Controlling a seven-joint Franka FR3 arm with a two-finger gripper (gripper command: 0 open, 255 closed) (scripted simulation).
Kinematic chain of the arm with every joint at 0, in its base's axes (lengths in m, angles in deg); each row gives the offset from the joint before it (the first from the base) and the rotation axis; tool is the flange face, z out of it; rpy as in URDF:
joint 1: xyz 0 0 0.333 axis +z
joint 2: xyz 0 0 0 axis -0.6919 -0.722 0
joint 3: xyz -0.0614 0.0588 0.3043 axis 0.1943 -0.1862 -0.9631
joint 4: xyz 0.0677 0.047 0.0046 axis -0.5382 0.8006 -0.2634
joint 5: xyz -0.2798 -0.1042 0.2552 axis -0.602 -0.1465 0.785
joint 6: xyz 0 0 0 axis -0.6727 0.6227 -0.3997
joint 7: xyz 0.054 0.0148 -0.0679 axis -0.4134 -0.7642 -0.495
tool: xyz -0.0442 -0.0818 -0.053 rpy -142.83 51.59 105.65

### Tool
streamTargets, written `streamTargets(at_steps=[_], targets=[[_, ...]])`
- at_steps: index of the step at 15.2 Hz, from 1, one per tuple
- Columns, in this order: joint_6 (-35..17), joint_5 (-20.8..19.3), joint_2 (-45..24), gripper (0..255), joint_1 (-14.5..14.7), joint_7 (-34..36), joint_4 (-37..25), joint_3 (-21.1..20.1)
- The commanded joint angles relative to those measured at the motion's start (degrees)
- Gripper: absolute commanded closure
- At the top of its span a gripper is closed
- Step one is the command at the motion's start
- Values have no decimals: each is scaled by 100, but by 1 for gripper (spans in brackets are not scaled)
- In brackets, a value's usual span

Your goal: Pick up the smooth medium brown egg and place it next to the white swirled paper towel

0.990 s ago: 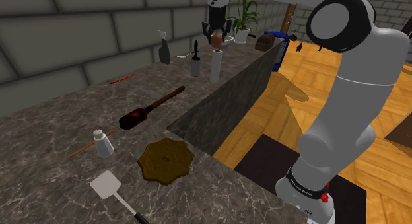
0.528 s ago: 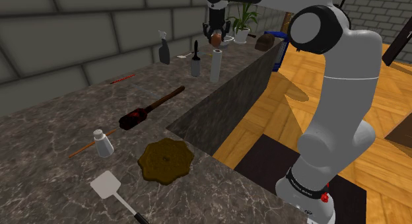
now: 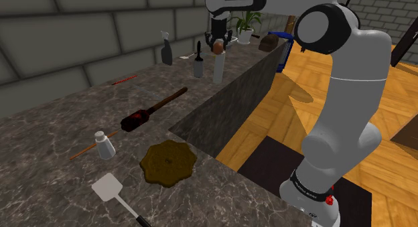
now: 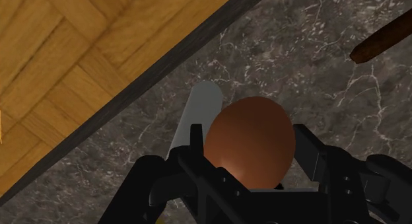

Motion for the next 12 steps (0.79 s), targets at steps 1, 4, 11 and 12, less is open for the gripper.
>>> streamTargets(at_steps=[1,4,11,12], targets=[[-174,1,35,255,-21,28,204,3],[-409,-7,57,255,-42,75,466,9],[-931,-48,54,255,-74,188,996,26],[-1002,-57,48,255,-78,205,1064,29]])
